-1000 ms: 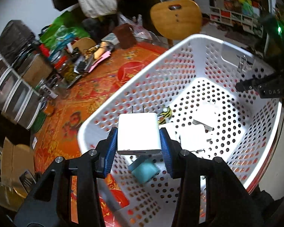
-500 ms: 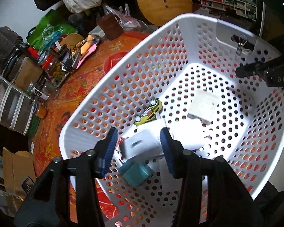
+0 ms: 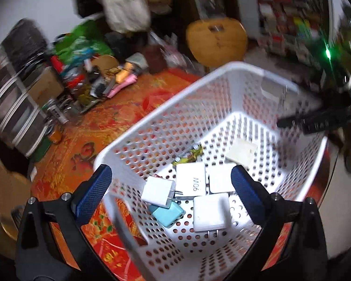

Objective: Organize rigid objects

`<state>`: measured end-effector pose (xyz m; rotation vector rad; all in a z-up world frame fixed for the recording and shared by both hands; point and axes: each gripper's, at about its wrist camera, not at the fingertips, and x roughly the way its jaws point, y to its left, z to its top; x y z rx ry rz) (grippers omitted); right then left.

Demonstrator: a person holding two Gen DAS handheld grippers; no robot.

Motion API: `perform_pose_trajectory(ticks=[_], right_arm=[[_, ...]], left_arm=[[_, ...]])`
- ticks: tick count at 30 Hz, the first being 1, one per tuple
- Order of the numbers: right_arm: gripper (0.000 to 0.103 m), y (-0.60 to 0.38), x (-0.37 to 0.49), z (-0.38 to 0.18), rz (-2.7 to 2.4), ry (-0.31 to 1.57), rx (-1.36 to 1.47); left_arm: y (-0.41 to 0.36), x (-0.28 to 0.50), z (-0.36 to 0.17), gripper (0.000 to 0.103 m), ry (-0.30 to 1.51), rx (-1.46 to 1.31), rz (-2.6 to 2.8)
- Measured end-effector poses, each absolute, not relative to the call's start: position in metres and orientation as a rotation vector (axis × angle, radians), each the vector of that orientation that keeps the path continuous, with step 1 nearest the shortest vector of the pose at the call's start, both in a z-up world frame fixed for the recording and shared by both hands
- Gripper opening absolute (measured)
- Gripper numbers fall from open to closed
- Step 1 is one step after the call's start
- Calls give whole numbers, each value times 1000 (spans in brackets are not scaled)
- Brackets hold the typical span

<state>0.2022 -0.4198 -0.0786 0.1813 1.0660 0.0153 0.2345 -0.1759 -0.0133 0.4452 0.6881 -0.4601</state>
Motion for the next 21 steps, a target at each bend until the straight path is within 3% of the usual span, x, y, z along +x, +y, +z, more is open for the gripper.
perform_pose_trajectory(ticks=[1, 2, 3, 5, 12, 17, 21], right_arm=[[53, -421, 196, -73, 15, 1037, 199], [64, -421, 191, -67, 17, 1012, 210], [83, -421, 180, -58, 17, 966, 221], [103, -418, 158, -39, 8, 862, 228], [103, -383, 51, 20, -96, 514, 245], [103, -339, -9, 48, -74, 479, 175], [103, -307, -31, 46, -13, 552, 107]], left_arm=[[-169, 228, -7, 102, 659, 401, -442], [-161, 221, -2, 102, 636, 364, -426], [-152, 213, 2, 102, 618, 334, -413], [-137, 196, 8, 102, 597, 286, -392], [-90, 119, 30, 102, 528, 152, -381], [-61, 55, 46, 102, 507, 123, -305], [-50, 18, 50, 102, 513, 104, -256]])
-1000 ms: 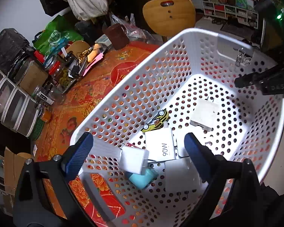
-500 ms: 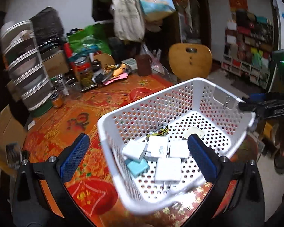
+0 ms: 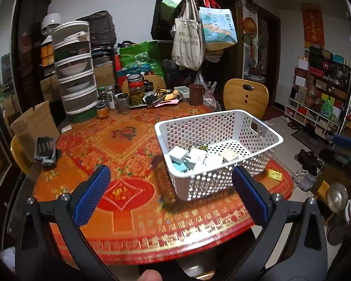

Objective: Organize rigid objects

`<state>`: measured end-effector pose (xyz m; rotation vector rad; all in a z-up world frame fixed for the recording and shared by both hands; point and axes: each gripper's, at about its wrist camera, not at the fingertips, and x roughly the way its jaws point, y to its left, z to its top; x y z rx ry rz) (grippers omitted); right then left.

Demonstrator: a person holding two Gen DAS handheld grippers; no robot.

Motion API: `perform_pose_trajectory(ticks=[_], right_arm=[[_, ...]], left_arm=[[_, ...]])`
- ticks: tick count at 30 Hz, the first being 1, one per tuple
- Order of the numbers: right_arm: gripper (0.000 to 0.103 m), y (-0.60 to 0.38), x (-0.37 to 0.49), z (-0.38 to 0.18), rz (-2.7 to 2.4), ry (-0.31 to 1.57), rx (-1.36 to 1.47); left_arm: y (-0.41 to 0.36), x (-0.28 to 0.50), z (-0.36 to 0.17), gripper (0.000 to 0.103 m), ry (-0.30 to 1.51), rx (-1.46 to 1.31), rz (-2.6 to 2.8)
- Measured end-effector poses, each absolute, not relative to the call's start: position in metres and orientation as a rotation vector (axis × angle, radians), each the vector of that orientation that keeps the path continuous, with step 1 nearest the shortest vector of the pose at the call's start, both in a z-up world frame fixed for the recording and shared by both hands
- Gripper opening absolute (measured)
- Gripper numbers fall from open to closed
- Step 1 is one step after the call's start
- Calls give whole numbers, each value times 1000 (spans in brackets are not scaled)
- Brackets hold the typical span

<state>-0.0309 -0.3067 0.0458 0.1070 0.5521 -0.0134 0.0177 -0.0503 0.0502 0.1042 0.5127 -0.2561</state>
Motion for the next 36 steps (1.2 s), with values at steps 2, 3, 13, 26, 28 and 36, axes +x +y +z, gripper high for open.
perform_pose_trajectory(ticks=[2, 3, 13, 26, 28, 36], right_arm=[[103, -302, -36, 41, 2, 571, 119], [103, -301, -36, 37, 9, 585, 128], [103, -293, -42, 25, -3, 612, 91], [103, -295, -35, 18, -11, 649, 77], [103, -294, -35, 18, -10, 651, 70], [103, -292, -35, 19, -6, 652, 61]], left_arm=[[-54, 3, 48, 102, 519, 116, -234], [-57, -3, 45, 102, 526, 122, -228], [-89, -4, 24, 102, 609, 119, -276], [-84, 15, 21, 102, 636, 70, -246], [-84, 16, 20, 102, 638, 70, -245], [-84, 17, 21, 102, 636, 67, -241]])
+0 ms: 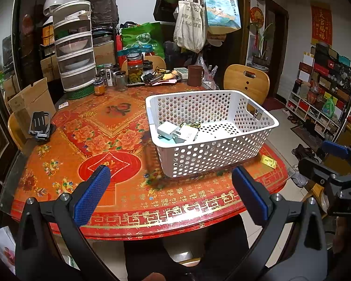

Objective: Organize rigid objects

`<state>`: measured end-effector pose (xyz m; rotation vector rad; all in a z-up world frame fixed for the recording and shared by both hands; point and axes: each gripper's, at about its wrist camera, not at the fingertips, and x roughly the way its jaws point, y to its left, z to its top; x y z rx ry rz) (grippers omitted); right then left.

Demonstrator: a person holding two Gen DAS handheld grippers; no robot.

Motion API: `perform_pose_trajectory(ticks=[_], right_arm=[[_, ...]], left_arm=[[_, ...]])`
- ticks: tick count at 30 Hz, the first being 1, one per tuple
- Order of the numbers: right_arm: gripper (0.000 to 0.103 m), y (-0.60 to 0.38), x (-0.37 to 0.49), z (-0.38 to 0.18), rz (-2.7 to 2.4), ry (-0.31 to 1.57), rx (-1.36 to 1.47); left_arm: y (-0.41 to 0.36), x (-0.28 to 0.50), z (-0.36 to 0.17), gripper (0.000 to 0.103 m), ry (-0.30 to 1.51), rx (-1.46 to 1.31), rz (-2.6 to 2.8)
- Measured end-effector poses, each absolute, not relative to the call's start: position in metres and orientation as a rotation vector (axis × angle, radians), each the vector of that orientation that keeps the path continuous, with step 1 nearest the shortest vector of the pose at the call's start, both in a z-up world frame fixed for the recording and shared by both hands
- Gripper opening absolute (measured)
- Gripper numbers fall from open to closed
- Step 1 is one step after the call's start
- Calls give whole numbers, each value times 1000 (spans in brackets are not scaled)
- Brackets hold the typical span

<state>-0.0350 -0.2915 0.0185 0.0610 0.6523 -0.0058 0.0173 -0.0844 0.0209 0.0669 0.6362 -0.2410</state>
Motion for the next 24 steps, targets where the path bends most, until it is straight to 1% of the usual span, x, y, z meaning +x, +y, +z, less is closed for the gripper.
perform_pose_trajectory(ticks=[24], right_arm=[[103, -286, -34, 19, 2, 657, 54]], left_arm=[[-87, 19, 21, 102, 645, 77, -244]])
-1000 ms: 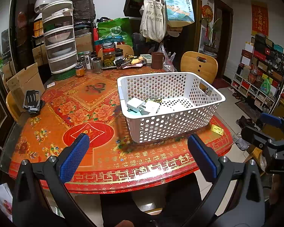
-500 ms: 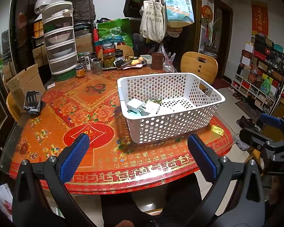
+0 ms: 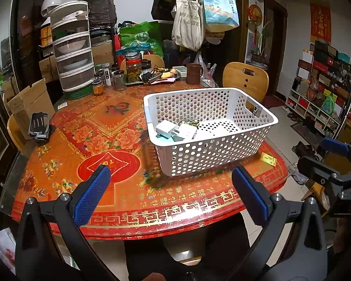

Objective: Organize rigid objects

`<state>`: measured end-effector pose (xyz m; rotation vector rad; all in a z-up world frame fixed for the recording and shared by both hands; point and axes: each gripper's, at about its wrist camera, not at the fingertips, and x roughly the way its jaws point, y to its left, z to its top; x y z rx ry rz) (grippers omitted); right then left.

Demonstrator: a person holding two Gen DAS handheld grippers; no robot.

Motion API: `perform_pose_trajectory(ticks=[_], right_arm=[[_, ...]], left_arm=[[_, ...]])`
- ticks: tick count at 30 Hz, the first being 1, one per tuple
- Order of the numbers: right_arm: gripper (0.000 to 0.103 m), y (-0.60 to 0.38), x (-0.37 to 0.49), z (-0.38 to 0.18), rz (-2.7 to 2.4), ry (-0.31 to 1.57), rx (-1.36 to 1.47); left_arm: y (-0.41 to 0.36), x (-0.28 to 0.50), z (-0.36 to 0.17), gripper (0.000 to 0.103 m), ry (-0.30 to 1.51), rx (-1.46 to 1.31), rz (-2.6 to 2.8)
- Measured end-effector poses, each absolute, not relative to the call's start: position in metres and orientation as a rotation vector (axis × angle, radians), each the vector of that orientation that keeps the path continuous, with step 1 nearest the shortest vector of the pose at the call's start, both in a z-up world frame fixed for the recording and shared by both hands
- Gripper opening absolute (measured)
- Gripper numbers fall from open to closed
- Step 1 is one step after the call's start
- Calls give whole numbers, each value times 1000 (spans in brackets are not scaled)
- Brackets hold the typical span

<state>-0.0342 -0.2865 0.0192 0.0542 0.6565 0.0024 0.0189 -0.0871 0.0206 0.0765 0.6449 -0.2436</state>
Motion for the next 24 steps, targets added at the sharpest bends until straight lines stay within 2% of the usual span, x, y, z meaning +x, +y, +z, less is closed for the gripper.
perform_pose_trajectory(ticks=[24], right_arm=[[103, -283, -34, 17, 16, 657, 43]], left_arm=[[-87, 22, 17, 102, 651, 69, -240]])
